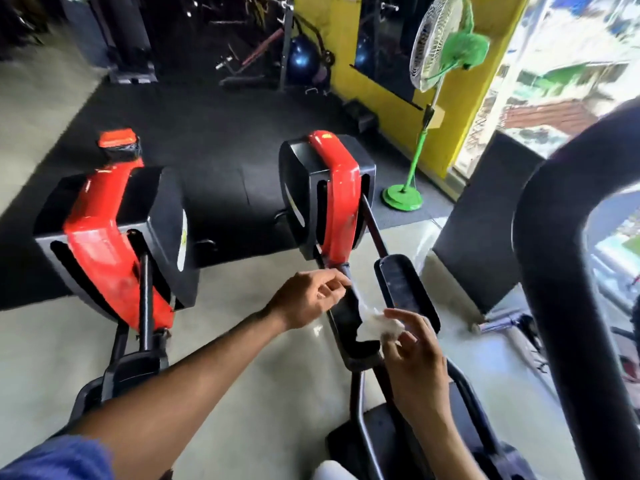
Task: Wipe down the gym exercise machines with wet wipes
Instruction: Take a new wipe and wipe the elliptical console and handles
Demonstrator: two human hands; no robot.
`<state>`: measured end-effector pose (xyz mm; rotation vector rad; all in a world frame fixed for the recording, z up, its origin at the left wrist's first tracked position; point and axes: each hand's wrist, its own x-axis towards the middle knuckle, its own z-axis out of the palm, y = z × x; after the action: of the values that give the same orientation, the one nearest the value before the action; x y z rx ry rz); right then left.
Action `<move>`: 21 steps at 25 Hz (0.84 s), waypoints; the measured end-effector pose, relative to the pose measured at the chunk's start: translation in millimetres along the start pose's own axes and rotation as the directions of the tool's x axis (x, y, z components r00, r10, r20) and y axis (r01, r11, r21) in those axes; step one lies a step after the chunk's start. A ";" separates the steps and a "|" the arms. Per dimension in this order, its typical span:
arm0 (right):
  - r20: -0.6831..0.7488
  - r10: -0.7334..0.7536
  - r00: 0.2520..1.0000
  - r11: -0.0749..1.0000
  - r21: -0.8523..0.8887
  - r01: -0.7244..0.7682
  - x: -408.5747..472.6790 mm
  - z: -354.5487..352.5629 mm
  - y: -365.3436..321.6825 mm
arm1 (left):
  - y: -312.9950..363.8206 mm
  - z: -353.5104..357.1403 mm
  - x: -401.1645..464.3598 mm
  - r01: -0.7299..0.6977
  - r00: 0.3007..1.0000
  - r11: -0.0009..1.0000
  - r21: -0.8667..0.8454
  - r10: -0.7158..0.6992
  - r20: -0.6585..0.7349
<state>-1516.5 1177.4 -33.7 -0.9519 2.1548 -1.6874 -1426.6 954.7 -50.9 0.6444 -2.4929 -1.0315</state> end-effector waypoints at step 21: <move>-0.602 -0.032 0.798 0.995 -0.093 -0.030 212.0 8.2 -31.4 | 22.0 -0.6 280.6 -0.259 0.865 0.849 -0.461 0.417 0.280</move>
<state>-1661.9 1035.4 35.0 -0.4513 2.6382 -2.1193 -1664.7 817.4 9.3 -0.1462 -2.4330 -1.5763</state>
